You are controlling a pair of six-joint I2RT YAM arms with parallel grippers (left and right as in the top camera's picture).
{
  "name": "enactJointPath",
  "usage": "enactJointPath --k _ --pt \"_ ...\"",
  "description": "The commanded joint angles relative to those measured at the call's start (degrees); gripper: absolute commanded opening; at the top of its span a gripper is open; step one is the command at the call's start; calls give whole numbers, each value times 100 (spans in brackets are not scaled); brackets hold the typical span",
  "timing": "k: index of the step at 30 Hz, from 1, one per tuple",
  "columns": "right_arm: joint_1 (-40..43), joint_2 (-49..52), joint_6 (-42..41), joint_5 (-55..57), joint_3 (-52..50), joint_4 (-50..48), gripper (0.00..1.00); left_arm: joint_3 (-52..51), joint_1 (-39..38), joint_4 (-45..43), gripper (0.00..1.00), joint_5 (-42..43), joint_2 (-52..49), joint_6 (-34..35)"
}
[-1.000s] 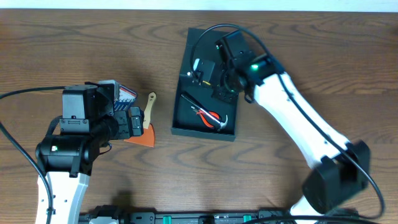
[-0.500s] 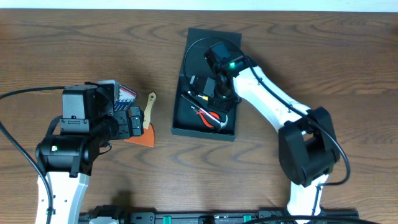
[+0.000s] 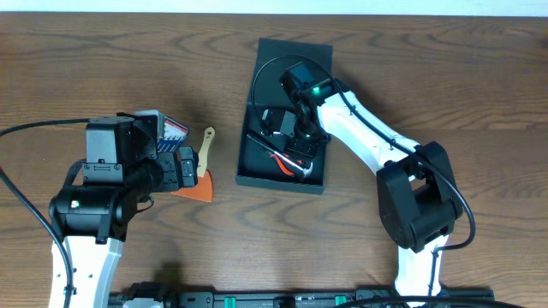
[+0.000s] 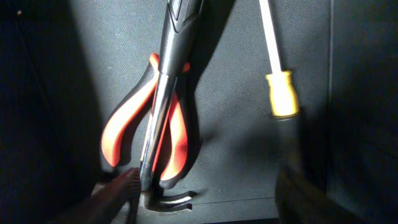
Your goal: Pack container
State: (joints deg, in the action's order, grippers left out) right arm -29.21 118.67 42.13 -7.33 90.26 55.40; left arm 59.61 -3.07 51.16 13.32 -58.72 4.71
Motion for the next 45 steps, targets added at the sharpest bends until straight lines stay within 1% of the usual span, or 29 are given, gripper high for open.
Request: enactJointPath --k 1,2,3,5,8,10,15,17,19,22,25,29,32,37,45 --pt "-13 -11 -175 -48 111 17 75 116 -13 20 98 -44 0 -11" --pt "-13 -20 -323 -17 181 66 86 118 -13 17 98 -33 0 -13" --pt "-11 -35 -474 22 275 125 94 125 -13 20 98 4 2 -33" --pt "0 -74 -780 168 564 321 99 179 -13 20 98 85 0 -142" --pt "59 -155 -979 201 1246 817 99 376 -13 20 98 79 0 -153" --pt "149 -216 -1340 352 1777 1056 99 531 -13 22 98 79 0 -168" --pt "595 -479 -2914 1567 2830 1228 99 798 -17 24 98 81 -4 -282" --pt "837 -616 -3512 1928 3067 1316 99 863 -48 63 99 81 -31 -431" --pt "1231 -839 -4312 2149 3211 1394 99 962 -125 199 98 81 -122 -675" --pt "1871 -1193 -5292 2087 3226 1510 99 1084 -271 398 98 81 -345 -1029" --pt "2551 -1467 -5904 1805 3226 1738 99 1172 -461 560 98 81 -702 -1318" --pt "3224 -1554 -5989 1351 3226 2100 99 1174 -669 638 98 79 -1281 -1657" --pt "3462 -1495 -5984 1292 3161 2310 99 1172 -739 636 98 55 -1799 -1687" --pt "3497 -1384 -5921 1314 2758 2280 99 1172 -737 577 98 28 -2522 -1930" --pt "3475 -1375 -5921 1309 1412 1670 99 1172 -737 326 98 -295 -3265 -2057"
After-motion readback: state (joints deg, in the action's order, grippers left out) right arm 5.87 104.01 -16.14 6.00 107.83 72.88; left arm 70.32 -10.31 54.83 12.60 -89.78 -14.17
